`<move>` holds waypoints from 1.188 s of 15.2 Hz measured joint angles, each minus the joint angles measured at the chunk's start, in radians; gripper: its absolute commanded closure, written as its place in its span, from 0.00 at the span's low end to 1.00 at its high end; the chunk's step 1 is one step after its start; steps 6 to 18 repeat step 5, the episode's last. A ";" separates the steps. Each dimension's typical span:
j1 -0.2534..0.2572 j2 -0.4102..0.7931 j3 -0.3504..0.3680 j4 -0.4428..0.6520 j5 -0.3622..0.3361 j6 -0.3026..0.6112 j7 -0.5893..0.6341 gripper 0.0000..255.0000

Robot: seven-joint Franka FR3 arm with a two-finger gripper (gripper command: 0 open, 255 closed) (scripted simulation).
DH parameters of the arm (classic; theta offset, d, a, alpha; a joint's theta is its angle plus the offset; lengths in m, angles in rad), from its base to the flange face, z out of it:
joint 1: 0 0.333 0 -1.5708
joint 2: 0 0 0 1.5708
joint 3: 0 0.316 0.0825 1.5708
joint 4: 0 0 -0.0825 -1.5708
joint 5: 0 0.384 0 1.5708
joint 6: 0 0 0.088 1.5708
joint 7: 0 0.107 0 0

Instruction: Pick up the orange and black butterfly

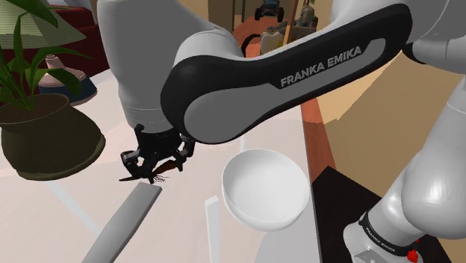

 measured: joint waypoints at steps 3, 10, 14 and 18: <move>0.000 -0.010 0.004 0.029 0.011 -0.035 -0.007 1.00; -0.003 -0.016 0.004 0.044 0.017 -0.053 -0.014 1.00; -0.003 -0.016 0.004 0.044 0.017 -0.053 -0.014 1.00; -0.003 -0.016 0.004 0.044 0.017 -0.053 -0.014 1.00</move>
